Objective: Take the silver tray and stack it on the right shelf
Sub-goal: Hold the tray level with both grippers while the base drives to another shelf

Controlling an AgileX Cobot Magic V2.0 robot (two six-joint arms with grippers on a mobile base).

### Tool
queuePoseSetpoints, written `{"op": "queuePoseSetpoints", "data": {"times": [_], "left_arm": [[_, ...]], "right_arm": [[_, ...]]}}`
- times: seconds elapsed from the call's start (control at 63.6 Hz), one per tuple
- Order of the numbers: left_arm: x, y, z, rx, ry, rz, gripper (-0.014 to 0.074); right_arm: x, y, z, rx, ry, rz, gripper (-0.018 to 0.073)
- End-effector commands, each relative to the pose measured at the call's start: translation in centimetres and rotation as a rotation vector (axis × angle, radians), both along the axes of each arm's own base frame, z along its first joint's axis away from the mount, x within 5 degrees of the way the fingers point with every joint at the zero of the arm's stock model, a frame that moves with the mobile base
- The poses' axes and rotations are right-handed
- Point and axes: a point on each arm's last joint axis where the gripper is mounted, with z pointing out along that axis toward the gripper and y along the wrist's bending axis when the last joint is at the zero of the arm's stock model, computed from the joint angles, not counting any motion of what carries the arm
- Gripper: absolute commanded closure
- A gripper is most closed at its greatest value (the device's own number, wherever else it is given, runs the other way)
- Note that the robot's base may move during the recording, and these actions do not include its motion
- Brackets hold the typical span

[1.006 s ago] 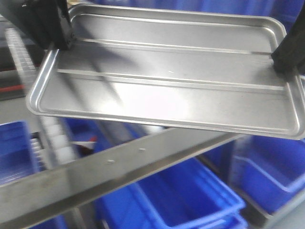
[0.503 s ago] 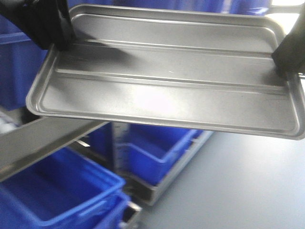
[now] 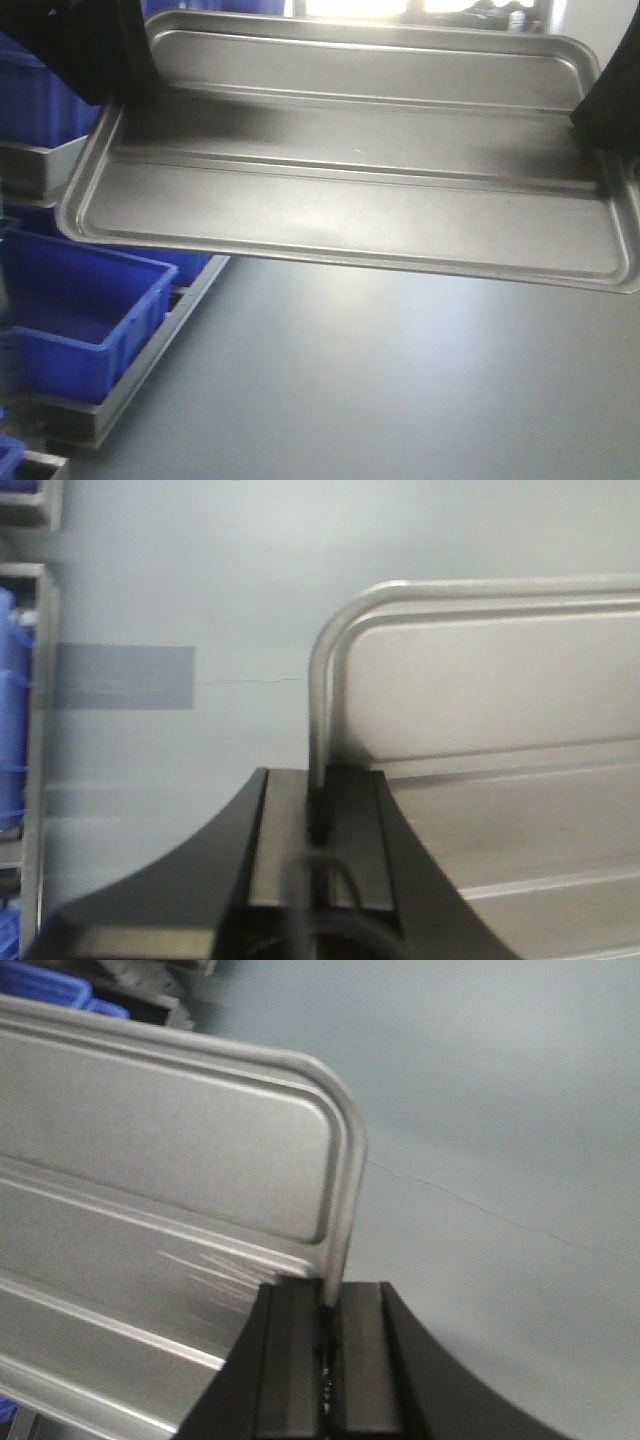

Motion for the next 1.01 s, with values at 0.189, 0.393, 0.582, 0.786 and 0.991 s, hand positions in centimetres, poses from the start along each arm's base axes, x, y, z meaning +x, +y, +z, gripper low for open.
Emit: {"op": "queuePoseSetpoints", "data": {"times": [0.189,0.393,0.582,0.786,0.991], "left_arm": [[0.03,0.96,1.82,0.029,-0.083,0.007,0.0689],[0.03,0.96,1.82,0.029,-0.083,0.007,0.0689],[0.03,0.96,1.82,0.029,-0.083,0.007,0.0689],[0.03,0.96,1.82,0.029,-0.083,0.007,0.0689],[0.03,0.96,1.82,0.029,-0.083,0.007,0.0689]], "right_arm": [[0.14,-0.37,1.21,-0.029,-0.080,0.014,0.0501],[0.14,-0.37,1.21,-0.029,-0.080,0.014,0.0501],[0.14,-0.37,1.21,-0.029,-0.080,0.014,0.0501],[0.14,-0.37,1.21,-0.029,-0.080,0.014,0.0501],[0.14,-0.37,1.21,-0.029,-0.080,0.014,0.0501]]}}
